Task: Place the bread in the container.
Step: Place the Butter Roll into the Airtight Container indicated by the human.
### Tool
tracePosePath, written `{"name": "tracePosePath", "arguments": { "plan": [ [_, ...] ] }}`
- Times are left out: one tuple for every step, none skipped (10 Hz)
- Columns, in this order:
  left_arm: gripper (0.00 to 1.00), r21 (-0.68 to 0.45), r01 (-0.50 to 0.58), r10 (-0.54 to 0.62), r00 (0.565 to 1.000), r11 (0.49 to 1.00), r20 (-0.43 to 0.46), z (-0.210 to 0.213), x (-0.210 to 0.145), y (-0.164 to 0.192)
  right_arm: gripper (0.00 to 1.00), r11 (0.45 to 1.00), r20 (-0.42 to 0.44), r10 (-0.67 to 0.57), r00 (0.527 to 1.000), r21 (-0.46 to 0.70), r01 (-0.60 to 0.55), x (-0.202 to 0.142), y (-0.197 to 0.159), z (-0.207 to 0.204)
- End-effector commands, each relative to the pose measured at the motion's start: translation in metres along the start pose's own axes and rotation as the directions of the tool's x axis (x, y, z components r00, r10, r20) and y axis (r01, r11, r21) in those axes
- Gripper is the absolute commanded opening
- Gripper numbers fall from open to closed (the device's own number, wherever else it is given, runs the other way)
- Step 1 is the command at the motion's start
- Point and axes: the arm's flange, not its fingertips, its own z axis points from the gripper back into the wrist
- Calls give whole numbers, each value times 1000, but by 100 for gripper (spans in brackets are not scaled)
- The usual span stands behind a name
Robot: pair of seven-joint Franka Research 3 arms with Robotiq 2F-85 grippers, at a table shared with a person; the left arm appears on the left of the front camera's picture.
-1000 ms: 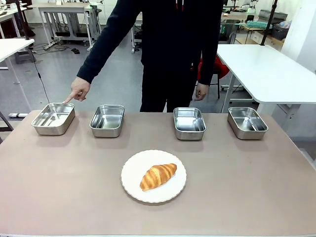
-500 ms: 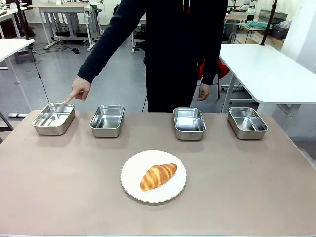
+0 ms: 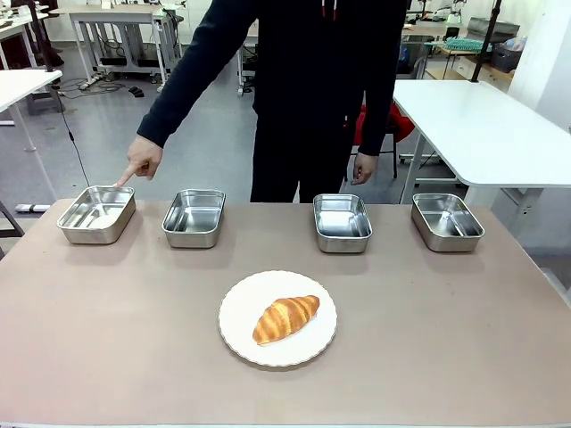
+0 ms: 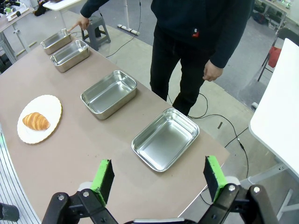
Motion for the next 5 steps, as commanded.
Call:
{"name": "tracePosePath", "arguments": {
  "plan": [
    [100,-9,4,-4,999,1000,-48,-18,24,-46,100,1000,10,7,1000,0,-7,1,-1,-1],
    [100,3,0,0,998,1000,-58,-32,37,-72,100,1000,10,7,1000,0,-7,1,-1,-1],
    [100,-17,11,-13,994,1000,-105,-51,50,-107,100,1000,10,7,1000,0,-7,1,-1,-1],
    [100,-18,36,-39,982,999,-182,-83,60,-155,100,1000,10,7,1000,0,-7,1,-1,-1],
    [100,-37,40,-48,968,999,-247,-107,62,-187,100,1000,10,7,1000,0,-7,1,-1,-1]
  ]
}}
